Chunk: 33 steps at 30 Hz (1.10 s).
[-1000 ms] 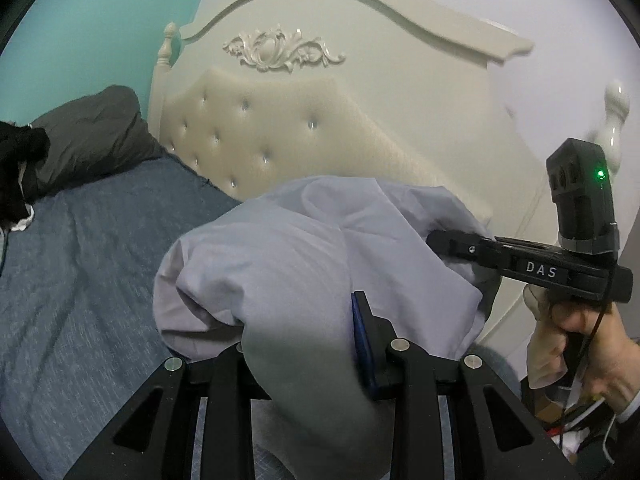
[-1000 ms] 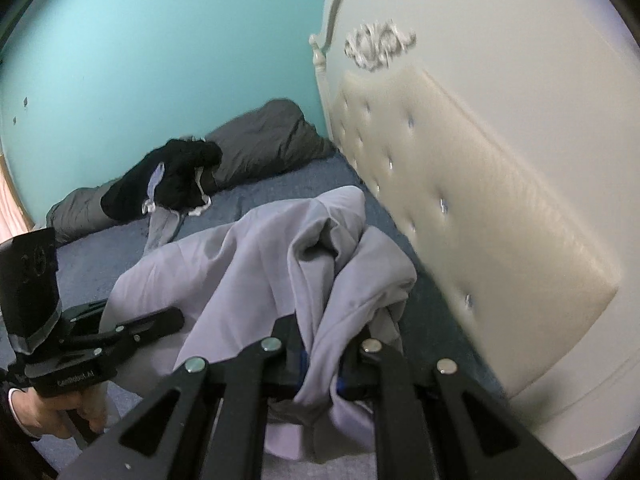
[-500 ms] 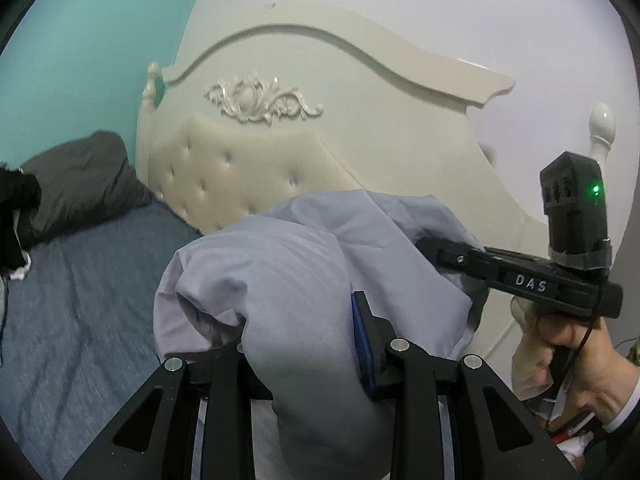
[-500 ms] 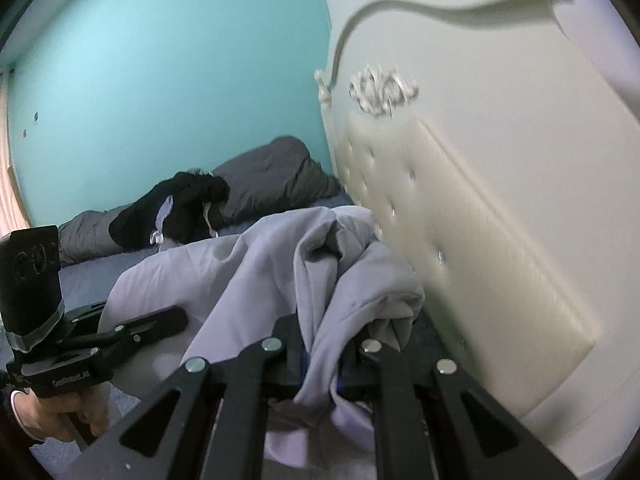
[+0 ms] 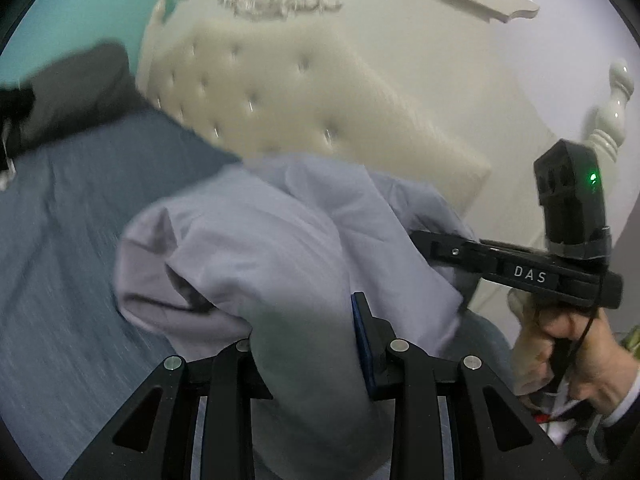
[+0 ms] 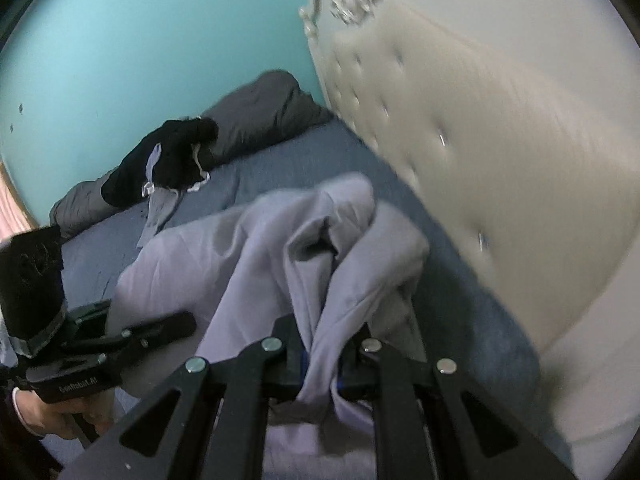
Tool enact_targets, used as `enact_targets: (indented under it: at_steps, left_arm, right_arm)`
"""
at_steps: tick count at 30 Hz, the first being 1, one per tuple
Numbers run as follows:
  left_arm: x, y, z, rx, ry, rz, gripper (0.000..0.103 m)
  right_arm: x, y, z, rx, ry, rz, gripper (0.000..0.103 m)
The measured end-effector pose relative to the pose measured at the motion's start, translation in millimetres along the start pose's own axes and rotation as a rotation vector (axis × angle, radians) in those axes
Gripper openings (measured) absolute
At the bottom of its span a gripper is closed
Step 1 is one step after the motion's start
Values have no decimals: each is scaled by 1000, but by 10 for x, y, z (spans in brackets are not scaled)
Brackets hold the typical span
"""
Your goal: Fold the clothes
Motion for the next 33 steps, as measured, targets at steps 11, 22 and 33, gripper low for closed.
enact_targets:
  at_steps: [11,22,33]
  left_arm:
    - [-292,9,330,-135,264,173,36]
    - [-614,547,437,-85,334,175,47]
    - [-1519,205,398,-54,627,184,54]
  right_arm:
    - [353,57,186,-149,-168,14,11]
    - [544,226,263,-189,-319,-24,22]
    - [513,270,288,-168,-286,-5,22]
Point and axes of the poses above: each gripper's, at about its wrist camera, not at the fingertips, and y roughly against the way its jaws point, x to its right, z to its underside, the point moved 1 cm from there along -y, roughly the way its jaws point, and after that the axes turned 12 degrees about -y, right-handed, at the moved point
